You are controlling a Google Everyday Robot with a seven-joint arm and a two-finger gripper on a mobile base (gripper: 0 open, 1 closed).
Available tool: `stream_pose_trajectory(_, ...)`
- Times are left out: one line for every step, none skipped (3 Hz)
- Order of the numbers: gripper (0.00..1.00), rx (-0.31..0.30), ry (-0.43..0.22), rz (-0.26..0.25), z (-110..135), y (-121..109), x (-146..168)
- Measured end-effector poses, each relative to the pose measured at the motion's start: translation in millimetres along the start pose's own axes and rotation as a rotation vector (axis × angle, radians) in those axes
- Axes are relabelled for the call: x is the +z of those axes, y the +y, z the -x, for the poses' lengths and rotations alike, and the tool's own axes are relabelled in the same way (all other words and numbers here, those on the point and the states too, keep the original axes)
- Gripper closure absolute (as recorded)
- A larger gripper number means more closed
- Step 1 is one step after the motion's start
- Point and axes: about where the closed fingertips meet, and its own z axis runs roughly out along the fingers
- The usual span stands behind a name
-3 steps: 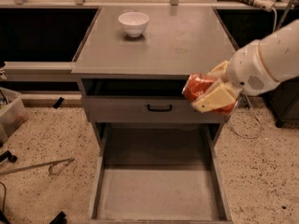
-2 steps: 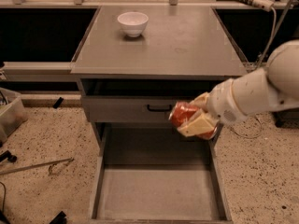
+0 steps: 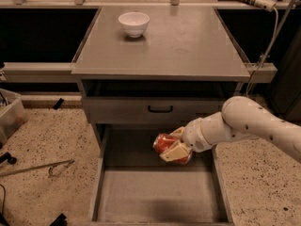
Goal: Place coke can into middle drawer
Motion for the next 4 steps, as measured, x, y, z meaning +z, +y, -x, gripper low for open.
stream_pose_trajectory(1.00,0.000,0.000,0.000,0.0,0.0,0.0)
stream_pose_trajectory(1.00,-0.004,0.031,0.005,-14.2,17.4,27.0)
stream_pose_trajectory(1.00,0.014,0.059,0.004,-46.1,33.6,81.2)
stream_pose_trajectory(1.00,0.084,0.066,-0.017,-76.7,29.9,145.9)
